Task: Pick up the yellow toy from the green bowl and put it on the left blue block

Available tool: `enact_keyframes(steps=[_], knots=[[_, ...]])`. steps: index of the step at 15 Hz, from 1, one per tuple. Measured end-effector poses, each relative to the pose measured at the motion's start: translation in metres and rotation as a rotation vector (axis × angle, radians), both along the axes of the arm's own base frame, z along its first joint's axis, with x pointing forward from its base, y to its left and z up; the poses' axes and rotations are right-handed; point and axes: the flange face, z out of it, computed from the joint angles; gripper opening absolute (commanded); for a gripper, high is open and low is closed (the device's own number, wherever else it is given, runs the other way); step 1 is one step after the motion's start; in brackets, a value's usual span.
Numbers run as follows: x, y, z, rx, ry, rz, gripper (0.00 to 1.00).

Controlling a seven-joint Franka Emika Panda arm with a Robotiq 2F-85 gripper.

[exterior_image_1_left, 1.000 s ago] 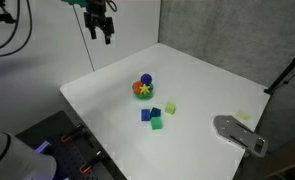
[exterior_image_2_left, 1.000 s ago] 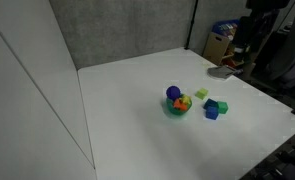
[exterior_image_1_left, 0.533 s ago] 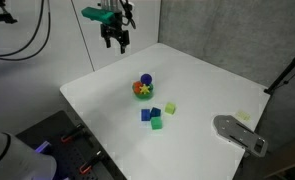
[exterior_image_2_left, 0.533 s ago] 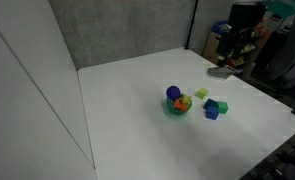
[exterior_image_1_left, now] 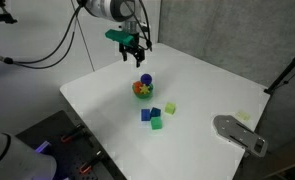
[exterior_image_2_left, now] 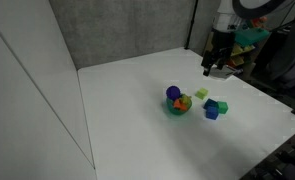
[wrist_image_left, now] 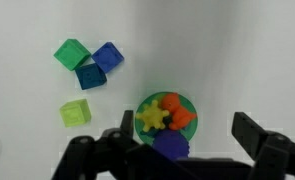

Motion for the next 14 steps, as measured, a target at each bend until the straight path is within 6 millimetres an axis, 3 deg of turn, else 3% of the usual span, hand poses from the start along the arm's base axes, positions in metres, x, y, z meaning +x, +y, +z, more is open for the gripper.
enact_keyframes(steps=[5,14], knots=[[0.036,-0.012,-0.046,-0.015,-0.007,-0.012,1.0],[0.087,-0.009,-0.124,-0.015,0.04,-0.018,1.0]])
